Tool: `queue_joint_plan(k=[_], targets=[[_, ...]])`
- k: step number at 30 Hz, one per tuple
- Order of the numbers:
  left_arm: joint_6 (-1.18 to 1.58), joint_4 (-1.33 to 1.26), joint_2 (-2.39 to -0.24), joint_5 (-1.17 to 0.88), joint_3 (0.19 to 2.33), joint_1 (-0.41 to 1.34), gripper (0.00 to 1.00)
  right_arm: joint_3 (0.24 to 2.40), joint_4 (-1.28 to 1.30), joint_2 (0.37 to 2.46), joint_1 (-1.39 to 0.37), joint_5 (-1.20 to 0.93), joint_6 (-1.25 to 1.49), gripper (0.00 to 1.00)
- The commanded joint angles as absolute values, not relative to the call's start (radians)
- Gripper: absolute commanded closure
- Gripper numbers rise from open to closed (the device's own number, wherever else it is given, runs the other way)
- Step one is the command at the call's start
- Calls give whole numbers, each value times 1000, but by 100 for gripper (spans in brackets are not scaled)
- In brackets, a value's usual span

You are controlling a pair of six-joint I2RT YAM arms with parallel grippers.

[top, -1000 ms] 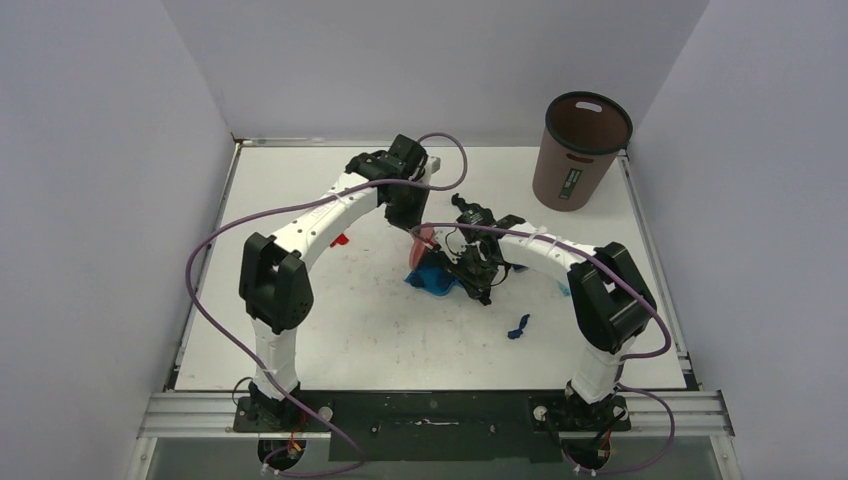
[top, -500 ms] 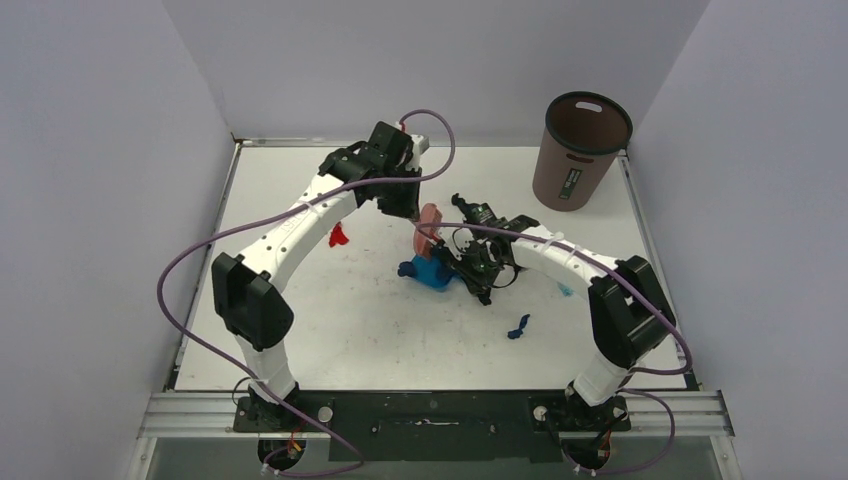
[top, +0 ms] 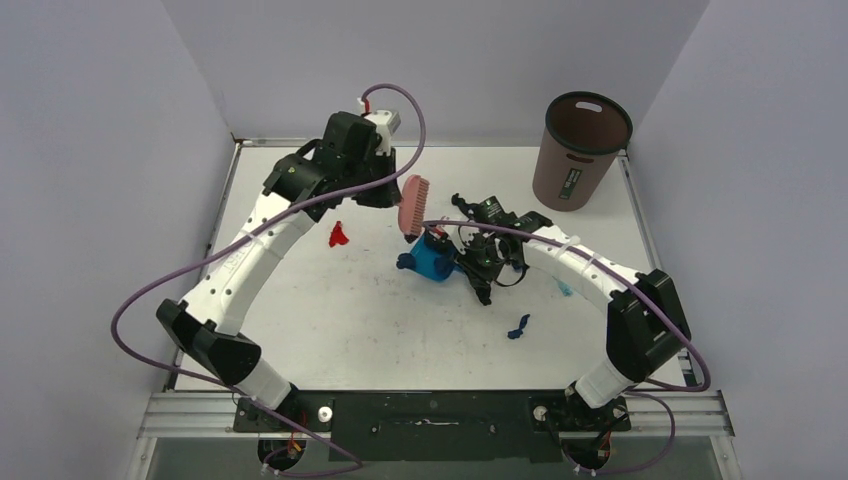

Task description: Sweep away the paper scraps from the table

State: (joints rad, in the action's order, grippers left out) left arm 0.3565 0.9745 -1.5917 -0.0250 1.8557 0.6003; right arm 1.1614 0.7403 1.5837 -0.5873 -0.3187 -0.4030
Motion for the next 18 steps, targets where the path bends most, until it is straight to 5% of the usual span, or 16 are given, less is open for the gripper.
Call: queue_joint_plan(k=[1,18], targets=[[349,976,-1518,58,1835,586,100,1221,761,1516,-576,-304,-426,83],[361,854,-1311,129,1522,547,100,1359,829,1528,-496,-259,-454,84]])
